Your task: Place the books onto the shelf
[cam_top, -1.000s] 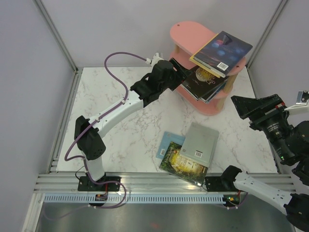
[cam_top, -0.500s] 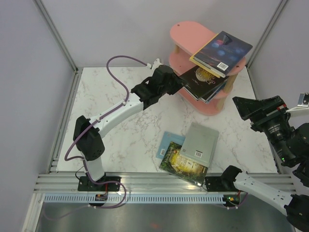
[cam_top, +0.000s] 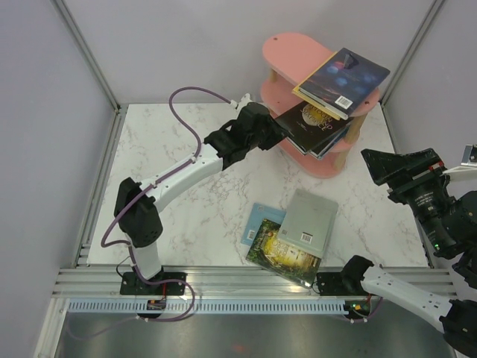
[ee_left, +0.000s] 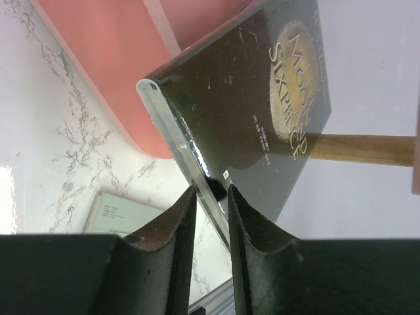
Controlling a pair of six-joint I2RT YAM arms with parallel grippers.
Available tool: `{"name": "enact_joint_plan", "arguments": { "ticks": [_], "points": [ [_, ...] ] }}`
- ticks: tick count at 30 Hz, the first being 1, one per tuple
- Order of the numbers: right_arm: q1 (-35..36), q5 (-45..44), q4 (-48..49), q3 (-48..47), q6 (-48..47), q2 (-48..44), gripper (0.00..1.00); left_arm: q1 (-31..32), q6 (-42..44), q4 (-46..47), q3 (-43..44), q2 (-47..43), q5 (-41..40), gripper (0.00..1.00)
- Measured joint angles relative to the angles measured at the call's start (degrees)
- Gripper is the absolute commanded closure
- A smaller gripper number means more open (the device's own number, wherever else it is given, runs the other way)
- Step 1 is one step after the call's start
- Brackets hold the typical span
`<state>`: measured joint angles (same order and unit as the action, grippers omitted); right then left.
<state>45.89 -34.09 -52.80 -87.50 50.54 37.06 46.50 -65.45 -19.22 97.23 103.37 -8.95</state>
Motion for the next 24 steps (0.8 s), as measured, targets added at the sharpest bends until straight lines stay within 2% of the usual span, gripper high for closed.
{"name": "enact_joint_plan", "arguments": {
  "ticks": [12, 16, 19, 23, 24],
  "points": [
    [2.54, -3.32, 0.02, 0.00, -1.62, 0.02, 0.02, 1.75, 0.00, -0.39, 6.19, 5.77, 1.92, 0.69],
    [3.23, -4.11, 0.00, 0.00, -2.80, 0.15, 0.02, 2.03, 0.07, -0.44, 6.14, 5.60, 2.05, 0.65],
    [3.67, -4.02, 0.00, -0.07, -4.44, 0.79, 0.02, 2.01, 0.87, -0.55, 3.82, 3.41, 1.86, 0.53],
    [3.87, -1.57, -1.18, -0.35, -5.88, 3.30, 0.02, 1.29, 3.45, -1.95, -3.43, -5.55, 1.20, 0.38],
    [3.89, -0.70, -1.55, -0.07, -6.01, 4.20, 0.02, 0.90, 4.22, -1.95, -5.57, -8.74, 1.11, 0.26]
  ]
}}
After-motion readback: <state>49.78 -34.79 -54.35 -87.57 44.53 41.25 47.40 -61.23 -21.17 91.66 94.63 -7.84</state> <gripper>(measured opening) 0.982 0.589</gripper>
